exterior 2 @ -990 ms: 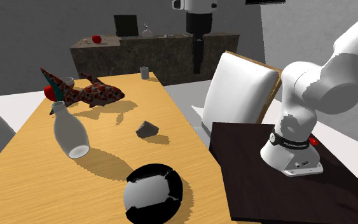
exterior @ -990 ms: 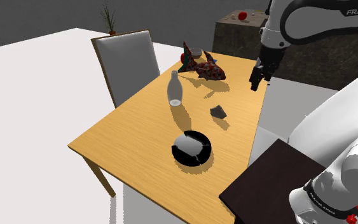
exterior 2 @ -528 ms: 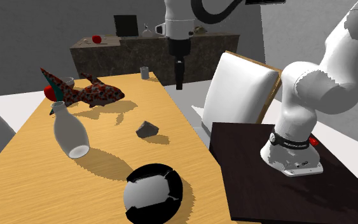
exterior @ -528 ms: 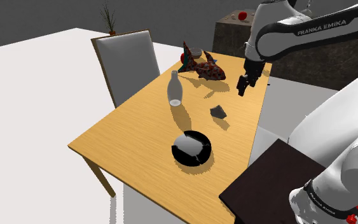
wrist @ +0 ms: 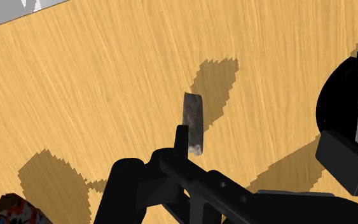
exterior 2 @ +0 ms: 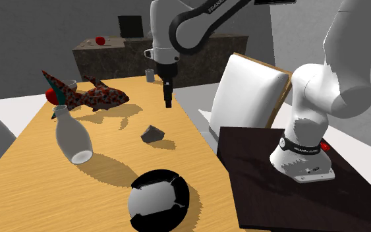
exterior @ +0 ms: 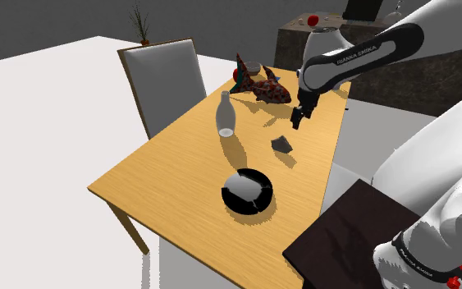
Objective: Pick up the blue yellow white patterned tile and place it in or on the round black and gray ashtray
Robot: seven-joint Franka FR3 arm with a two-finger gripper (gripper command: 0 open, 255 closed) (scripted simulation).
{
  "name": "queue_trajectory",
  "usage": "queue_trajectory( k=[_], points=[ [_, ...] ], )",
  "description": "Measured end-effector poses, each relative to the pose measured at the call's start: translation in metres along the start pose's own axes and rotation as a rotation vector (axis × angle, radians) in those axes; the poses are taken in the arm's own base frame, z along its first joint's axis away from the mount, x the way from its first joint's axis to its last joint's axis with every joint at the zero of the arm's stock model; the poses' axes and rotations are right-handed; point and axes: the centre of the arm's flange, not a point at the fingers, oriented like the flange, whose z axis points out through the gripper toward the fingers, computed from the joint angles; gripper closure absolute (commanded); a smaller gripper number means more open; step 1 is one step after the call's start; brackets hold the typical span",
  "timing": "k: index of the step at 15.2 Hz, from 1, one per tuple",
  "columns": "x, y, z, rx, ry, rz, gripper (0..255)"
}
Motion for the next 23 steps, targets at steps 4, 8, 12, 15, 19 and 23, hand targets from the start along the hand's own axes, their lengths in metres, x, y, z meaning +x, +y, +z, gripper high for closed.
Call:
queue_trajectory(
  k=[4,8,12,15,19,23],
  points=[
    [0.029,0.014,0.036,0.006,0.003,-0.033,0],
    [0.067,0.026,0.074,0.012,0.007,-0.066,0],
    [0.099,0.035,0.114,0.017,0.010,-0.097,0],
    [0.105,0.036,0.132,0.018,0.011,-0.103,0],
    [0.106,0.035,0.152,0.019,0.011,-0.104,0],
    [0.106,0.036,0.160,0.019,0.011,-0.104,0]
  ],
)
